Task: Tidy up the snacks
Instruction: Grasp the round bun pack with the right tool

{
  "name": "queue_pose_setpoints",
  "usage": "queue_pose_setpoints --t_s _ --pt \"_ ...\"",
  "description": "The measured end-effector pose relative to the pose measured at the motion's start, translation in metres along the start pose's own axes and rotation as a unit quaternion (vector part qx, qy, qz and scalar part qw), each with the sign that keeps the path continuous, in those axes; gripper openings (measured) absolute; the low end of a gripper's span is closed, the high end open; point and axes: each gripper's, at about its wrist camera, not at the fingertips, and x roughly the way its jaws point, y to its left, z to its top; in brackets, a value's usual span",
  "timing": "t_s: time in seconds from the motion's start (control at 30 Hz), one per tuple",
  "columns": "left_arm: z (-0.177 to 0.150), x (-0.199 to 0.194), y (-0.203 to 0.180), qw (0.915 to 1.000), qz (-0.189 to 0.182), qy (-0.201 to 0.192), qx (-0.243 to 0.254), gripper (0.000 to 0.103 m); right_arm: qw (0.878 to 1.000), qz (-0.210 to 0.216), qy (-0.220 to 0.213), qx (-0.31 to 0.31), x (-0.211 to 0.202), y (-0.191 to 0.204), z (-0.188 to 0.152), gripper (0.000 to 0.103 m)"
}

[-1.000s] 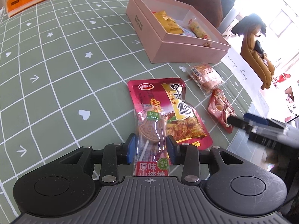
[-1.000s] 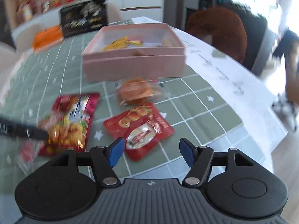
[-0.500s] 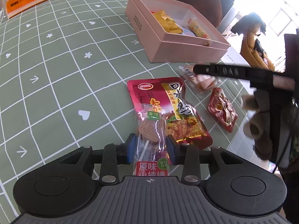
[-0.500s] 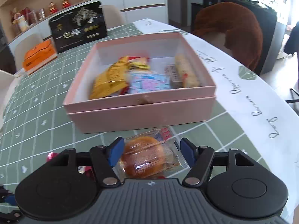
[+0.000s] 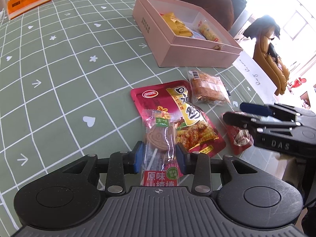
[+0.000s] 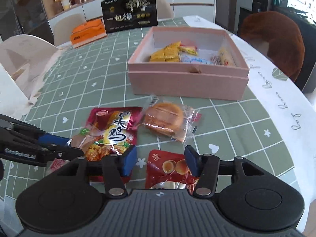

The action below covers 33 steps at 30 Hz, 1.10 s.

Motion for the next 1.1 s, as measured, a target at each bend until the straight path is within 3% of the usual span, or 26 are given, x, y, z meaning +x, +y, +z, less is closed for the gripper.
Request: queue_pose_setpoints --t_s 0.13,0.23,0.27,0.33,0.4,0.53,0.7,0.77,0.8,0.87,1.1 --pt "-0.001 -0.001 0.001 1.0000 -0.001 -0.001 0.000 0.041 0.999 -0.050 -0.009 0.011 0.007 -0.009 0.010 0.063" --pt "-0.003 -0.003 0.003 1.0000 -0.005 -0.002 -0.005 0.041 0.989 -0.101 -0.031 0.101 0.013 -0.032 0.020 0.061" --pt "-0.003 -0.003 0.004 1.0000 -0.006 -0.003 -0.007 0.041 0.984 -0.112 -0.040 0.134 0.012 -0.041 0.021 0.058" --pt "-0.003 -0.003 0.005 0.9999 -0.008 -0.003 -0.009 0.041 0.974 -0.146 -0.036 0.168 0.019 -0.053 0.023 0.037" --pt "-0.003 -0.003 0.005 0.9999 -0.009 -0.004 -0.011 0.040 0.972 -0.166 -0.013 0.167 0.029 -0.058 0.022 0.033" --pt "-0.002 -0.003 0.009 0.9996 -0.015 -0.003 -0.022 0.040 0.987 -0.112 0.007 0.119 0.030 -0.039 0.012 0.032" --pt "-0.001 -0.006 0.016 0.9990 -0.008 -0.005 -0.044 0.040 0.999 -0.035 -0.007 0.036 0.011 -0.001 0.004 0.033" --pt "-0.001 -0.006 0.016 0.9991 -0.007 -0.006 -0.042 0.040 0.999 -0.027 -0.021 0.015 0.004 0.005 0.008 0.042" --pt "-0.001 -0.006 0.015 0.9992 -0.005 -0.006 -0.038 0.040 0.999 -0.025 -0.024 0.006 0.003 0.006 0.011 0.055" --pt "-0.002 -0.006 0.013 0.9995 -0.001 -0.006 -0.031 0.040 0.999 -0.027 -0.028 -0.004 0.004 0.009 0.017 0.066" --pt "-0.002 -0.006 0.012 0.9996 0.003 -0.007 -0.027 0.040 0.999 -0.025 0.011 -0.022 0.053 0.014 0.047 0.066"
